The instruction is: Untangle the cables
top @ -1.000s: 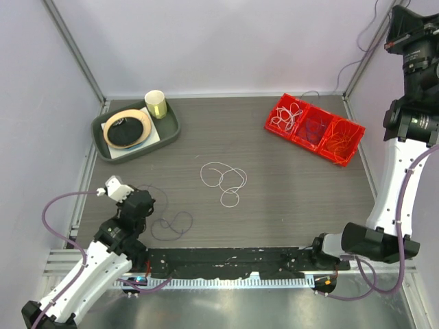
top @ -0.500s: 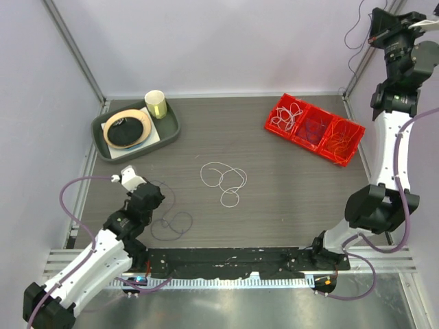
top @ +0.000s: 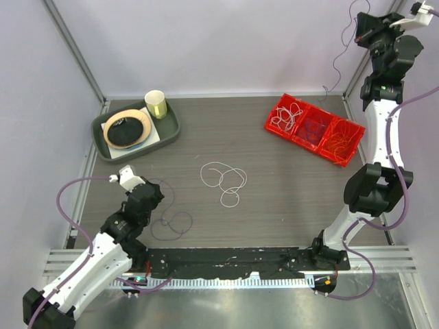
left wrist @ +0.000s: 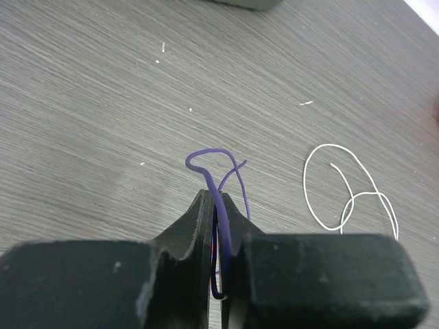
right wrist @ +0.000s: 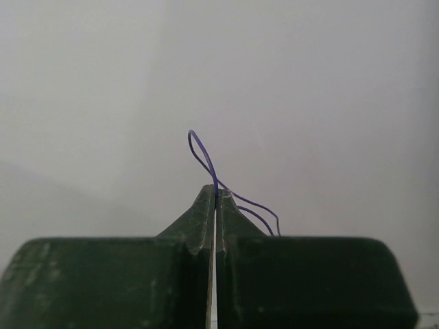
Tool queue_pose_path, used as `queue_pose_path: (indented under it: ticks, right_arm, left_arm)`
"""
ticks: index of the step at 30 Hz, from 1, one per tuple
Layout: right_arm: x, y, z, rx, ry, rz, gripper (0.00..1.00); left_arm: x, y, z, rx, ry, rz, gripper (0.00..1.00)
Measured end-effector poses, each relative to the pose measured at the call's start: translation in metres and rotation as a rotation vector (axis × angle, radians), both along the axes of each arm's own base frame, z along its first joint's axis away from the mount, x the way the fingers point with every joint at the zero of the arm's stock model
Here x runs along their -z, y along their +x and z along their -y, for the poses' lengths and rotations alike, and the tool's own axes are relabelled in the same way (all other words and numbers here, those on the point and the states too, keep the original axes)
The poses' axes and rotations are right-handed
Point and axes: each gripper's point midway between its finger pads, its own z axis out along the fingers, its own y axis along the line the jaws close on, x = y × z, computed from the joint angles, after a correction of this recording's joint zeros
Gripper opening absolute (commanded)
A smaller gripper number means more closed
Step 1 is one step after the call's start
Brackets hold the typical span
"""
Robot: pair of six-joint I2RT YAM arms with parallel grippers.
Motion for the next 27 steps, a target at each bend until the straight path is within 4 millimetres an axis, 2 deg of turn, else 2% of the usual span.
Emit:
queue_pose_path:
  ticks: [4,7,11,14,21,27]
  right_arm:
    - [-0.032,-0.011,-0.017,-0.023,-0.022,0.073,0.01]
    - [-0.044,-0.020,-0.027,-0.028,-0.035,0.099,0.01]
    - [-0.050,-0.028,-0.031,-0.017,-0.048,0.112,0.01]
    - [-0.046,-0.029,-0.029,-0.005,-0.050,0.106,0.01]
    - [-0.016,-0.018,-0.021,0.032,-0.061,0.044,0.01]
    - [-0.001,-0.013,-0.013,0.077,-0.086,0.020,0.01]
  left_arm:
    - [-0.001,0.000,0.000,0.000,-0.002,0.005,0.09]
    - [0.000,-0.001,-0.001,0.000,0.002,0.000,0.09]
    - [0.001,-0.001,-0.001,0.001,0.006,-0.005,0.09]
    - [0.002,-0.002,-0.001,0.001,0.008,-0.008,0.09]
    - [0.004,-0.002,-0.001,0.000,0.015,-0.019,0.09]
    - [0.009,-0.002,-0.002,0.000,0.026,-0.037,0.09]
